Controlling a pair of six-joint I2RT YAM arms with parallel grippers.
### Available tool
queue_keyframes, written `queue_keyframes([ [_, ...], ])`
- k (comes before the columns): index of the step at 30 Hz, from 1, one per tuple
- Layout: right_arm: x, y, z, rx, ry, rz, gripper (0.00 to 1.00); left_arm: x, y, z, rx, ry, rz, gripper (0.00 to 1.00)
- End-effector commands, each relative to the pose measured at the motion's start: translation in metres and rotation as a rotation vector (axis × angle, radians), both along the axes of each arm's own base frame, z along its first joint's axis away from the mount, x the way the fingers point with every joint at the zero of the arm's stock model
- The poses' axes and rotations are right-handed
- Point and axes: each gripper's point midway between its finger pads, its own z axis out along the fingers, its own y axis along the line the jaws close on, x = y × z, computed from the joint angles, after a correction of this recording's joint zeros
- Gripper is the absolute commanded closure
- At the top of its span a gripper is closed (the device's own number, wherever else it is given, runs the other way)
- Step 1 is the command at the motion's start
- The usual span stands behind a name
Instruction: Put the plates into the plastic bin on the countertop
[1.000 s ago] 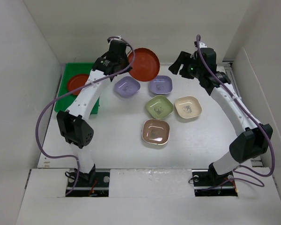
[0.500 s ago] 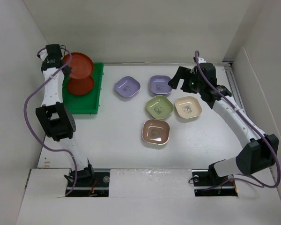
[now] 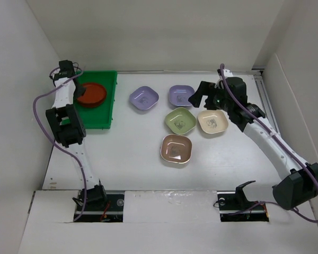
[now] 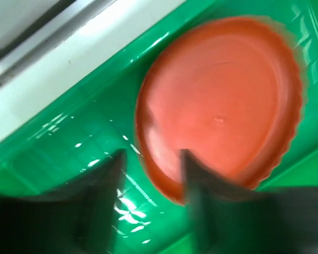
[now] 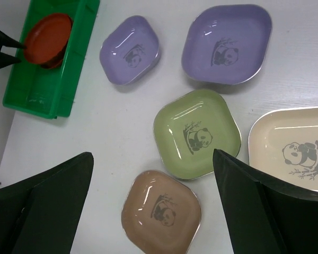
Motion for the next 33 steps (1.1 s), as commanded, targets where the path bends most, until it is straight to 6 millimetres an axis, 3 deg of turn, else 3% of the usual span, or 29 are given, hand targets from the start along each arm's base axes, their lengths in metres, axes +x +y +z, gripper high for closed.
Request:
queue_keyframes([
  [1,-0.003,0.007,0.015,0.009,-0.063,0.032,0.0,0.003,0.006,0.039,0.032,-0.087,0.032,0.54],
  [2,-0.003,0.006,0.015,0.001,-0.068,0.035,0.0,0.001,0.003,0.048,0.026,-0.104,0.025,0.23],
  [3,-0.002,0.005,0.015,-0.002,-0.069,0.027,0.0,0.0,0.003,0.057,0.031,-0.121,0.025,0.06],
  [4,-0.002,0.008,0.017,-0.005,-0.083,0.039,0.0,0.001,-0.004,0.068,0.027,-0.144,0.01,0.0],
  [5,-0.002,0.008,0.017,-0.005,-0.083,0.039,0.0,0.002,-0.008,0.097,0.055,-0.199,-0.018,0.0],
  [9,0.003,0.011,-0.004,-0.043,-0.044,0.036,0.0,-0.002,-0.038,0.162,0.074,-0.341,-0.131,0.0],
  [10,0.003,0.011,-0.004,-0.043,-0.044,0.036,0.0,-0.001,-0.063,0.172,0.055,-0.369,-0.204,0.0],
  [12,0.0,0.011,-0.019,-0.062,-0.019,0.028,0.0,-0.004,-0.094,0.188,0.066,-0.403,-0.273,0.0],
  [13,-0.001,0.008,-0.02,-0.066,-0.02,0.02,0.0,-0.007,-0.139,0.199,0.074,-0.416,-0.36,0.0],
  [15,-0.002,0.004,-0.021,-0.074,-0.023,0.0,0.0,-0.013,-0.18,0.202,0.112,-0.396,-0.41,0.0],
  [16,-0.005,0.001,-0.017,-0.067,-0.021,-0.013,0.0,-0.019,-0.202,0.197,0.12,-0.371,-0.446,0.0],
  [17,-0.008,-0.002,-0.019,-0.067,-0.011,-0.026,0.0,-0.023,-0.238,0.198,0.089,-0.388,-0.471,0.0],
  [18,-0.01,-0.005,-0.017,-0.07,-0.015,-0.035,0.0,-0.025,-0.251,0.187,0.069,-0.374,-0.481,0.0],
  [19,-0.013,-0.008,-0.018,-0.07,-0.007,-0.05,0.0,-0.031,-0.261,0.161,0.053,-0.324,-0.479,0.0],
  [20,-0.017,-0.01,-0.006,-0.056,-0.036,-0.051,0.0,-0.032,-0.278,0.152,0.03,-0.328,-0.489,0.0],
  [22,-0.023,-0.012,-0.002,-0.042,-0.046,-0.055,0.0,-0.034,-0.285,0.134,-0.016,-0.319,-0.431,0.0],
  [23,-0.028,-0.014,0.008,-0.029,-0.073,-0.056,0.0,-0.035,-0.295,0.114,-0.044,-0.289,-0.434,0.0],
  [28,-0.044,-0.019,0.025,-0.006,-0.111,-0.047,0.0,-0.031,-0.32,0.071,-0.105,-0.222,-0.397,0.0],
  [33,-0.054,-0.021,0.023,0.005,-0.108,-0.025,0.0,-0.03,-0.317,0.026,-0.104,-0.14,-0.323,0.0],
])
